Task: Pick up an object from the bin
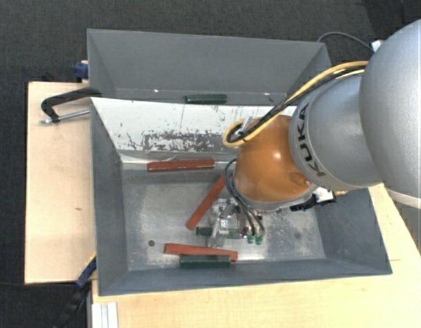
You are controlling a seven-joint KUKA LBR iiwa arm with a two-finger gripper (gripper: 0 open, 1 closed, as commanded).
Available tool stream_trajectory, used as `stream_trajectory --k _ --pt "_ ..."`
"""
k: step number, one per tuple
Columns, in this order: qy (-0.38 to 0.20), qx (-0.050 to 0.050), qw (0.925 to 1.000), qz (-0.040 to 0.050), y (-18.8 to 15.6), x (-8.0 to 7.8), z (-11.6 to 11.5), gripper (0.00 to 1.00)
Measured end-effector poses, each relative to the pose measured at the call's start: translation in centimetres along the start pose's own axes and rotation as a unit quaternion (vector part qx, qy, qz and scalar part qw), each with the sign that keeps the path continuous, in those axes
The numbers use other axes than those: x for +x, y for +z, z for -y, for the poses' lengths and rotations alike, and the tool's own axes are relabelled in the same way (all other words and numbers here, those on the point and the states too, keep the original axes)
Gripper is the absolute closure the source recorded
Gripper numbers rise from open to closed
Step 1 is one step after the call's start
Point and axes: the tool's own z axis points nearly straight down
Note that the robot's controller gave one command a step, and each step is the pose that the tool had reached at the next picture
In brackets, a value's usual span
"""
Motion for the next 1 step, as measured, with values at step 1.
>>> stream_trajectory --k 1 --pt "0.000 0.000 1.0000 0.0000 0.00 0.00 0.01 1.00"
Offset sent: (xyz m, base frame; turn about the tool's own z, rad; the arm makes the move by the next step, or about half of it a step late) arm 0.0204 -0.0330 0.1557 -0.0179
